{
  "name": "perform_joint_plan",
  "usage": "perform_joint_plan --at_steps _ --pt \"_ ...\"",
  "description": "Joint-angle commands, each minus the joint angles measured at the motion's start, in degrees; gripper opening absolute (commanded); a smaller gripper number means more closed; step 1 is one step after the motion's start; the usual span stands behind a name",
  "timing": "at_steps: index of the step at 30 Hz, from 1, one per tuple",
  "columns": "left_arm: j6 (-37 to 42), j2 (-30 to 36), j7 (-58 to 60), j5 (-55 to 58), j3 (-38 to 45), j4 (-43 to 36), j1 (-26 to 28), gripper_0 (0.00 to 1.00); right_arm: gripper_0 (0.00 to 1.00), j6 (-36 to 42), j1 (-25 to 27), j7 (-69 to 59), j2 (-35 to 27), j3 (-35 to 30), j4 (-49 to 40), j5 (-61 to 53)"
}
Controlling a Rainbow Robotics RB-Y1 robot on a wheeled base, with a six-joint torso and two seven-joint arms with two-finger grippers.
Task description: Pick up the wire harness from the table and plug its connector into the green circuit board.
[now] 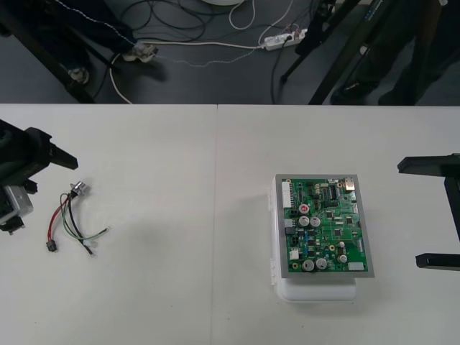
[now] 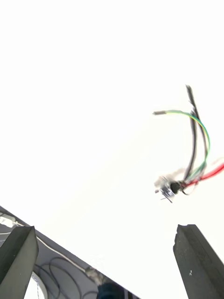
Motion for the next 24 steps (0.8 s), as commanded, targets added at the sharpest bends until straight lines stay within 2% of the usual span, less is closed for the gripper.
perform_joint_plan --at_steps 1,7,8,17,24 --pt "9.02 4.62 -12.42 -1.43 -7.33 1.64 -6.12 0.86 1.0 0.06 -0.78 0.89 0.64 1.44 -1.49 -0.63" --pt "13.24 3.74 -20.16 -2.66 -18.58 5.16 -13.41 0.86 1.0 0.06 -1.75 0.01 0.64 1.62 -1.4 0.33" --pt "14.38 3.13 -22.7 -2.83 -22.97 6.57 -16.49 0.86 1.0 0.06 -2.1 0.01 0.64 1.71 -1.4 0.6" --pt "18.51 -0.13 -33.78 -2.83 -40.99 14.83 -30.02 0.86 1.0 0.06 -2.89 -0.26 0.64 2.5 -1.4 1.83" --pt "20.09 -5.49 -40.81 -2.39 -50.66 21.95 -37.14 0.86 1.0 0.06 -3.42 -0.08 1.25 2.76 -1.4 5.34"
